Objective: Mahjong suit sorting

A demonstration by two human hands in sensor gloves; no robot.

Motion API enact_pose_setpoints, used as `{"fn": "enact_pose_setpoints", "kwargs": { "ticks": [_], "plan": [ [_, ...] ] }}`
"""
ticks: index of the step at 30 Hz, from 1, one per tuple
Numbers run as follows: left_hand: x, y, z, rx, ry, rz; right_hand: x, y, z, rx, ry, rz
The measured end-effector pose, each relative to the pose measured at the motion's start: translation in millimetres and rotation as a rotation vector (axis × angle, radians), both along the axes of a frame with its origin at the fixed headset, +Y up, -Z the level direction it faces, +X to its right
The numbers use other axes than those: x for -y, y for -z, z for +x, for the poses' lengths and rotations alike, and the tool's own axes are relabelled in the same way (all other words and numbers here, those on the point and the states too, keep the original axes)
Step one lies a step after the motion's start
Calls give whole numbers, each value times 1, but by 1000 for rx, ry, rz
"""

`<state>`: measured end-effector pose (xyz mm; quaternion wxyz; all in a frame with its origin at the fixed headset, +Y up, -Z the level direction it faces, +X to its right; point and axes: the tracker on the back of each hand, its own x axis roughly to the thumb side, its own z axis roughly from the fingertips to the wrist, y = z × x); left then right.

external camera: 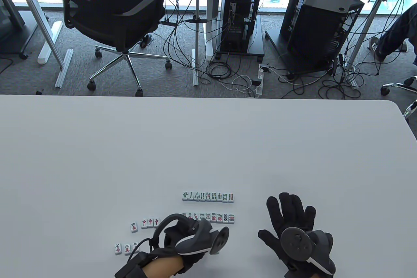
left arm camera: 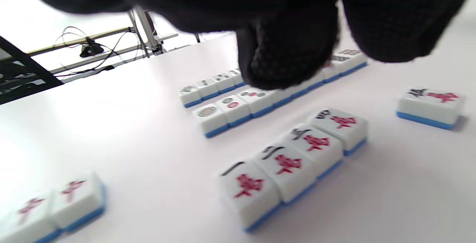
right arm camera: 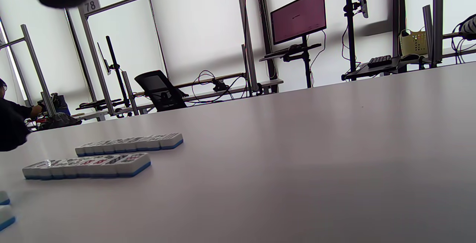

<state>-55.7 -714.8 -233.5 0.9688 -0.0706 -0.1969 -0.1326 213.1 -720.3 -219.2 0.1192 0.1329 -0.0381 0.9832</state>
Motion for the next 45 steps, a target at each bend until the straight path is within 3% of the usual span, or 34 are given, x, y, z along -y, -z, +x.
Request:
{"fn": "enact_pose_setpoints", "kwargs": {
  "ticks": [5,11,15,20,25,28,33,39,45],
  "plan": [
    [-7,10,-61,-170,22,14,0,0,0,4,-4,-6],
    [8,8,-127,-349,102,-15,0,0,0,11,-10,-9],
    [19,11,-152,-412,101,-15,0,0,0,16,-15,-15],
    [33,17,-157,-439,79,-62,1,1,0,22,-19,-21],
    [49,22,-153,-429,77,-91,0,1,0,24,-17,-24],
    [47,25,-149,-421,93,-84,0,1,0,23,-15,-23],
    [21,31,-135,-427,-8,-6,1,2,0,20,-5,-24],
    [-3,19,-58,-178,-173,17,1,2,1,21,-7,-25],
    [3,-7,22,62,-212,0,1,2,0,17,-9,-26]
  ]
}}
